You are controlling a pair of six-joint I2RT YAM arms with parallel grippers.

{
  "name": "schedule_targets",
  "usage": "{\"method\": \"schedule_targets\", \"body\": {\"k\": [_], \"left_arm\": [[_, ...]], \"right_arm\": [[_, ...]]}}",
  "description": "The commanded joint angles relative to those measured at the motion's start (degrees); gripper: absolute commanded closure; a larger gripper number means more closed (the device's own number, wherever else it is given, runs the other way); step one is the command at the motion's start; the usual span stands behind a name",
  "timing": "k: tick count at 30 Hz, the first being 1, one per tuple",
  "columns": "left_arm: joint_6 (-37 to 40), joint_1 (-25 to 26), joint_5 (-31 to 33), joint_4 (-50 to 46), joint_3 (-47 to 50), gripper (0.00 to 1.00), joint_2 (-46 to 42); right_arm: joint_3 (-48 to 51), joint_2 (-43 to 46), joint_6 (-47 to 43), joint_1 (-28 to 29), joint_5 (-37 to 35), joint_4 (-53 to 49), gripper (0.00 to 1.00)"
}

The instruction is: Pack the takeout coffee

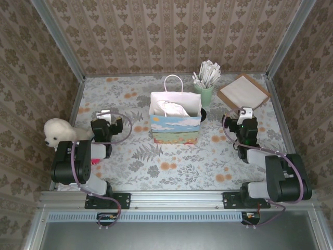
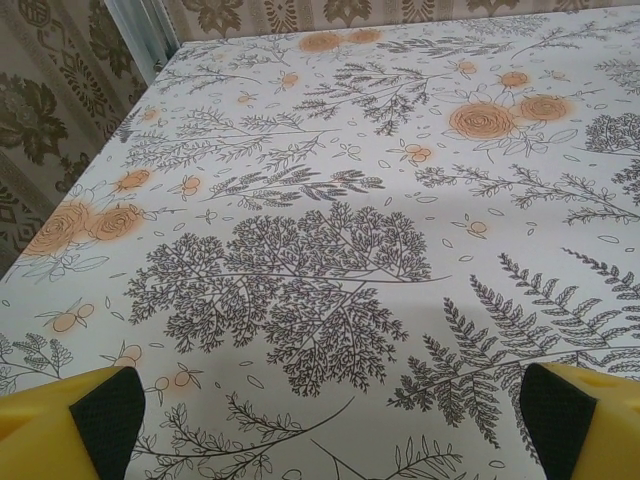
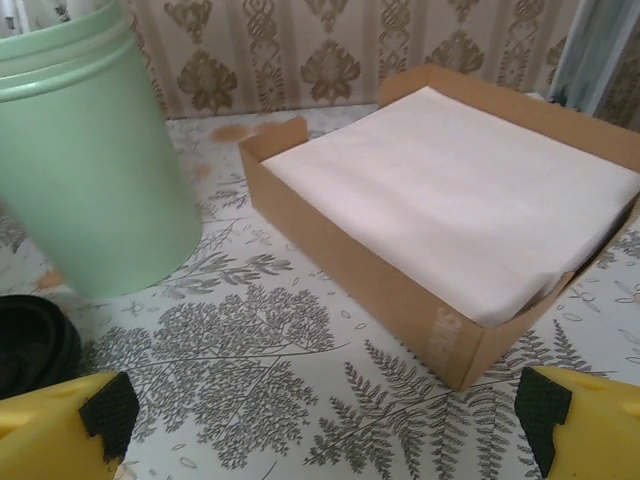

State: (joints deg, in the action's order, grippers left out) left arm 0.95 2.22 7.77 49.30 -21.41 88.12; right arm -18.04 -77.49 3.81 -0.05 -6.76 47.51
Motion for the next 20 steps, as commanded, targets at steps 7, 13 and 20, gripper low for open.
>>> {"method": "schedule_targets", "body": {"k": [7,13,20], "left_arm": [[0.8,0.1,0.9,1.3,-1.0,0.0,-0.1],[0.7,0.1,0.6,1.1,-1.1,0.0,0.0],[0.9,-0.1,-0.3,1.0,-1.1,0.0,-0.1]], "right_arm": [[-5.2,-10.8,-2.2,1.3,2.5,2.8,0.0],[-5.4,-10.2,-1.9,1.1,2.4,1.4,0.0],[-5.3,-10.2,-1.9,1.1,2.5,1.5,0.0]]}}
